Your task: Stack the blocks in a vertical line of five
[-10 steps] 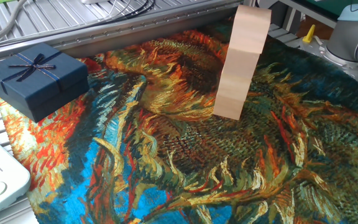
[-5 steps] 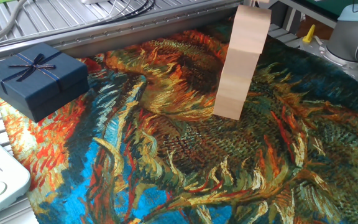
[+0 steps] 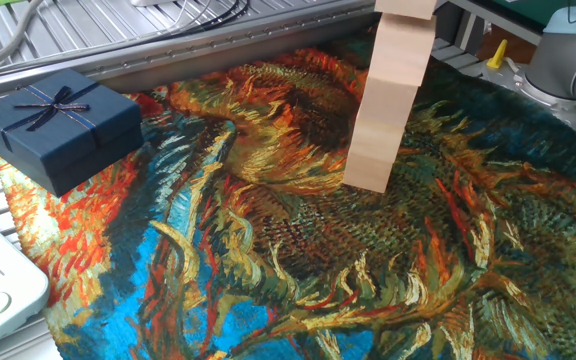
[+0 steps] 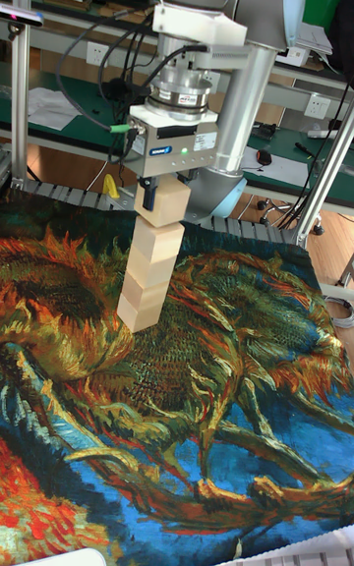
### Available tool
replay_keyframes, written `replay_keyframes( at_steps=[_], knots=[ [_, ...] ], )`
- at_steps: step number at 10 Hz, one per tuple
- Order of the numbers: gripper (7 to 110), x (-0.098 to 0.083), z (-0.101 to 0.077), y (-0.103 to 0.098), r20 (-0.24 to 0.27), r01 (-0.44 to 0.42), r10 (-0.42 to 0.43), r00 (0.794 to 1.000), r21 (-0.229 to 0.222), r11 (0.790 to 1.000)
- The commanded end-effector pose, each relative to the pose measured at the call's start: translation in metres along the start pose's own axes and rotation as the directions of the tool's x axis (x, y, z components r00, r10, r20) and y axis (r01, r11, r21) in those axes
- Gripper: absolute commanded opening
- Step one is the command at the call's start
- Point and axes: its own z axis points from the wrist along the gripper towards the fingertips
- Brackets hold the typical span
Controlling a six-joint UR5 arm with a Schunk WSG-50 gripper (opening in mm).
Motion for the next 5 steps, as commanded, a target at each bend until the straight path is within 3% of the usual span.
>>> replay_keyframes(
  at_steps=[1, 5],
  knots=[
    [7, -0.008, -0.001, 0.0, 0.018, -0.005, 0.005, 1.0, -0.012, 1.0],
    [7, -0.011, 0.01, -0.003, 0.007, -0.006, 0.006, 1.0, -0.007, 1.0]
  ],
)
